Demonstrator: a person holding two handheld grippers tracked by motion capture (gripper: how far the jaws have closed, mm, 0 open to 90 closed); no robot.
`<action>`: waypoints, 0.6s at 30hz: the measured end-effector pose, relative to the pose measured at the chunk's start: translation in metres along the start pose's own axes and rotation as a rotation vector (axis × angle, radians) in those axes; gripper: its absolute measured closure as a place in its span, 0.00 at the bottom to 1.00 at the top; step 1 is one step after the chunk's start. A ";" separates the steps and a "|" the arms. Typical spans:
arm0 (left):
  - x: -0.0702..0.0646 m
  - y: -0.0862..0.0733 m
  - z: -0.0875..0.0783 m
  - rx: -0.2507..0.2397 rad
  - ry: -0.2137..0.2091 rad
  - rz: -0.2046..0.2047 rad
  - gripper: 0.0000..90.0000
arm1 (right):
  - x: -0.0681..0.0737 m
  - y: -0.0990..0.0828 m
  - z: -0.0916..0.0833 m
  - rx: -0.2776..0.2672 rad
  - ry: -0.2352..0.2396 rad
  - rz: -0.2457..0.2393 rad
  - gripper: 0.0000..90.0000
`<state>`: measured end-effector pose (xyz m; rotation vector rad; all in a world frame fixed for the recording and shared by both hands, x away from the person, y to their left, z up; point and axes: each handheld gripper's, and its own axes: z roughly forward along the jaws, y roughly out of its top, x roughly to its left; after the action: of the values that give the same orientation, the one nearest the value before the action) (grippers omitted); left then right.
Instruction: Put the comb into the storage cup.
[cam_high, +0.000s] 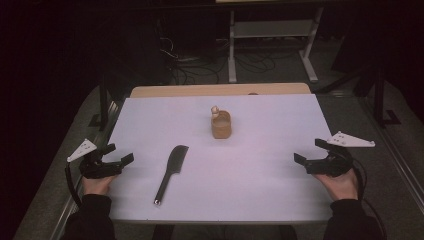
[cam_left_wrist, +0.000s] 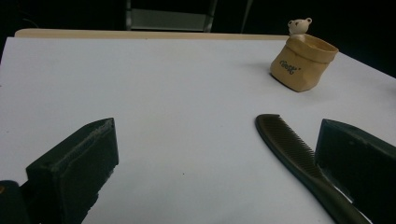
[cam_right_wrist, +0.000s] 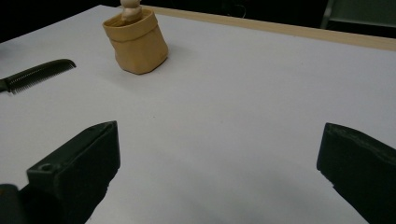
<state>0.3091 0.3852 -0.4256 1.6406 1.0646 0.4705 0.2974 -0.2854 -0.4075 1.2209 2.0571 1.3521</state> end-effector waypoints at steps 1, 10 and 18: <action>0.000 0.000 0.000 -0.002 -0.001 0.004 0.00 | 0.001 0.000 0.000 -0.001 0.002 0.002 0.00; 0.000 0.001 -0.001 -0.026 -0.005 -0.006 0.00 | 0.003 -0.002 0.000 0.006 0.012 -0.007 0.00; -0.002 0.002 0.000 -0.019 -0.025 -0.006 0.00 | 0.004 -0.003 0.000 0.009 0.017 -0.005 0.00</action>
<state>0.3088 0.3838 -0.4230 1.6223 1.0431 0.4540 0.2935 -0.2824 -0.4096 1.2114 2.0783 1.3572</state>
